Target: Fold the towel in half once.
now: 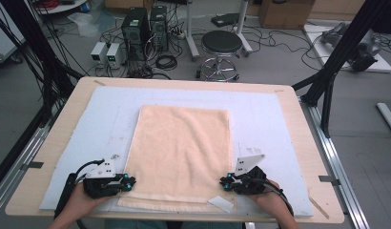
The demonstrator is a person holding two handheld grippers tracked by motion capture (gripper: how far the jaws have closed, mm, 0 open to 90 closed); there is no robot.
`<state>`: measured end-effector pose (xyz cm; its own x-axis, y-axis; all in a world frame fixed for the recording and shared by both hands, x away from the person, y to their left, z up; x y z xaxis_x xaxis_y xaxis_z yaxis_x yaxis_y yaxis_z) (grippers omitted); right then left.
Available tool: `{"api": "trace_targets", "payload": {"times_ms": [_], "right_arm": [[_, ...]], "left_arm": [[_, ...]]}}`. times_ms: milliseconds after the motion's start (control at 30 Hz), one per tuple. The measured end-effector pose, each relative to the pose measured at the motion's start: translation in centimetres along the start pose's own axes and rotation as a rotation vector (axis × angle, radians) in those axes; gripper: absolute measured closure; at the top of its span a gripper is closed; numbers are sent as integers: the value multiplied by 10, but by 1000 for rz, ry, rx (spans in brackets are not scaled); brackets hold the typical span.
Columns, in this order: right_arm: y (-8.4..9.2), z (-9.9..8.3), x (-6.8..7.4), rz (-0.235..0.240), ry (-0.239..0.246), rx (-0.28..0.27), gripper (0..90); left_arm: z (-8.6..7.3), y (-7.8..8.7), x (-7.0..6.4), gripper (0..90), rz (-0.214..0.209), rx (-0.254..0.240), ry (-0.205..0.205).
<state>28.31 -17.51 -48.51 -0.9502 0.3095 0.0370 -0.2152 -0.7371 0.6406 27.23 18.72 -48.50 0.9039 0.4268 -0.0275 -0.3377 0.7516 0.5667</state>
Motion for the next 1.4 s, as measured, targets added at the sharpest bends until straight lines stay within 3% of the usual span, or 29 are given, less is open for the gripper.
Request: {"api": "trace_targets", "payload": {"times_ms": [133,333,467,533,600,700,833,967,1200,1400], "right_arm": [[5,6,1,-7,21,0,860],[24,20,6,-20,41,-46,863],[35,26,13,-3,44,-66,863],[38,24,16,9,33,-64,861],[34,18,16,18,22,-41,850],[24,3,13,34,-18,-8,774],[19,1,10,28,-34,-32,690],[21,10,5,11,-43,-70,634],[19,18,-13,-42,-85,-89,533],[17,21,-23,-73,-104,-100,519]], "left_arm": [[7,5,-1,875,8,-24,1],[23,22,-8,875,13,-87,-14],[31,32,-15,875,-8,-121,-14],[28,31,-19,875,-20,-111,-12],[21,25,-22,872,-36,-71,-11],[10,15,-24,831,-62,-29,5],[6,13,-19,753,-44,-13,11],[13,13,-11,723,-22,-44,28],[27,9,4,663,21,-91,49],[32,2,12,634,21,-94,62]]}}
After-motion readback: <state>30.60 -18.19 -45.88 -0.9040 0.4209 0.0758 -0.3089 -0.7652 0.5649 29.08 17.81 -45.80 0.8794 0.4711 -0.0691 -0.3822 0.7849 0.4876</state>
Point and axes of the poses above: each handheld gripper's, and its own axes: y roughly backward along the jaws, z roughly out of its top, x roughly to its left, the point moved 7 cm from there along -y, roughly forward along the jaws, and after that the axes turned 5 degrees about -x, right-handed, at the moved point
